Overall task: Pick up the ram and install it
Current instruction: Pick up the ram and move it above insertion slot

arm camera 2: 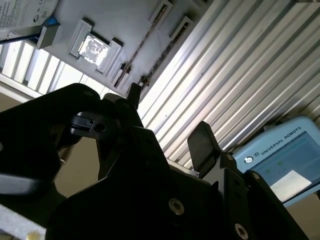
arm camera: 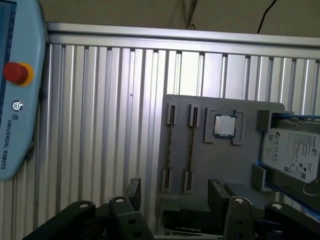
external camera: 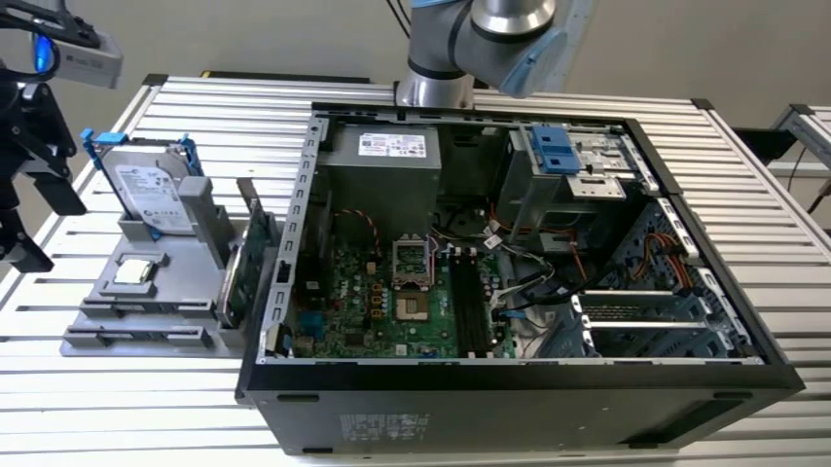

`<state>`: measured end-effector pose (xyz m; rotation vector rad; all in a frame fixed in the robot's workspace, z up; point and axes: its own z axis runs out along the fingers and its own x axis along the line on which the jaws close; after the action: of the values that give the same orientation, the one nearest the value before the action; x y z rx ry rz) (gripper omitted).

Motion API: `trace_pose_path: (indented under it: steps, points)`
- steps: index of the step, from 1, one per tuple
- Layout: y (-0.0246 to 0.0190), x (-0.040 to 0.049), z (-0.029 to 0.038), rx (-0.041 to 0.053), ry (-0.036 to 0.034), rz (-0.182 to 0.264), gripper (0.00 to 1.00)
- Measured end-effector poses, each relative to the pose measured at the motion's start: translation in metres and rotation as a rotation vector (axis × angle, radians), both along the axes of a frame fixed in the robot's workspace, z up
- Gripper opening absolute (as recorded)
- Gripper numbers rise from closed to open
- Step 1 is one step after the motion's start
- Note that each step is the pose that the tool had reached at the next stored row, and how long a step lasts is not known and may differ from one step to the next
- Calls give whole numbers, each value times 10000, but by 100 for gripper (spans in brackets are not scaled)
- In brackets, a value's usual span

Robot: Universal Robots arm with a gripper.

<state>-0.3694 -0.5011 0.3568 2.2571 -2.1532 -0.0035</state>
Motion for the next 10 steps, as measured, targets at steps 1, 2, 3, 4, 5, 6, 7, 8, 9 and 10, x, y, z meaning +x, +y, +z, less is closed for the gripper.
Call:
trace_pose_path:
  steps: [1, 2, 3, 4, 5, 6, 7, 8, 9, 10]
  points:
    - [3, 0, -8, 1, -1, 1, 100]
    - [6, 0, -15, 0, 0, 0, 100]
    - [9, 0, -22, -1, 2, 0, 100]
    - [11, 0, -28, -2, 3, 0, 100]
    - [13, 0, -35, -2, 3, 0, 100]
    - [15, 0, -42, -2, 4, -1, 100]
    - [17, 0, -49, -2, 3, 0, 100]
    - [18, 0, -56, -1, 2, 0, 100]
    - [19, 0, -62, -2, 3, 0, 100]
    - [20, 0, -68, -2, 3, 0, 100]
